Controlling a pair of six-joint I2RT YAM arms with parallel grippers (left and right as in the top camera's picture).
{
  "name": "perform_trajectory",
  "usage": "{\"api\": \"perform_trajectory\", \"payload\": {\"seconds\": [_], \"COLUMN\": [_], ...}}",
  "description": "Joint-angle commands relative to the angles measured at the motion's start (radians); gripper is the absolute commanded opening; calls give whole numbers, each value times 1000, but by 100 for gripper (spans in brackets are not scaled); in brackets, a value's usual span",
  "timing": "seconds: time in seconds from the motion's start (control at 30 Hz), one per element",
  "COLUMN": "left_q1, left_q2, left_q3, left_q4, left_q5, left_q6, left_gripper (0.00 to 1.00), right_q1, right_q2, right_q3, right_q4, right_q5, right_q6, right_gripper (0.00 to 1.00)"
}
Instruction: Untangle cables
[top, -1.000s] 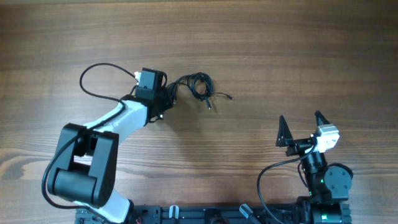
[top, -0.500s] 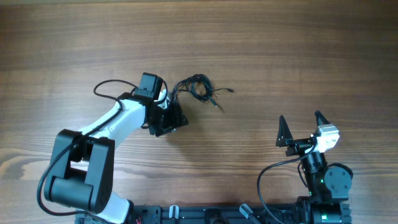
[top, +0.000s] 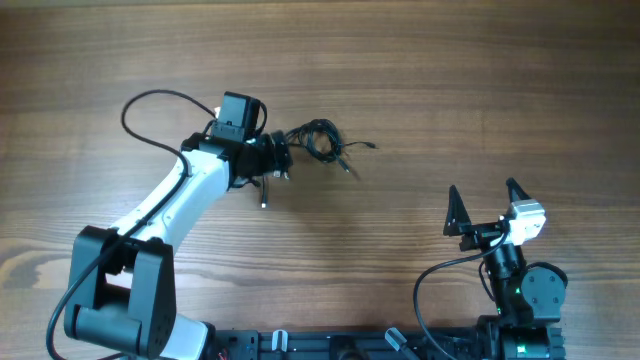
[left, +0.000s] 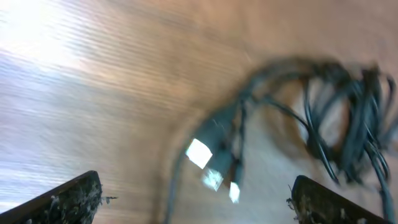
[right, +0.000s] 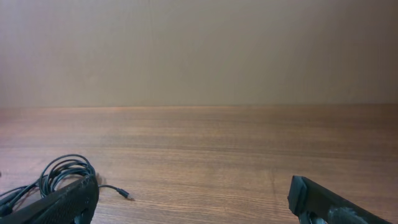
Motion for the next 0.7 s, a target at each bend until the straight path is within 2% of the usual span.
{"api": "perform_trajectory", "payload": {"seconds": [0.0,0.17,0.67], "left_q1": [0,1,0], "left_q2": [0,22,23], "left_q3": [11,10,10], "left_q4": [35,60,60], "left_q5": [-192,-271,-270], "left_q6": [-10,-6,-6], "left_gripper": [100,100,100], "right_q1": [8,8,8], "right_q2": [-6,-6,-6], "right_q3": [-2,-2,-2], "right_q4": [3,3,3], "right_q5": [10,10,10], "right_q6": [-18,-18,-17], "right_gripper": [100,100,100]}}
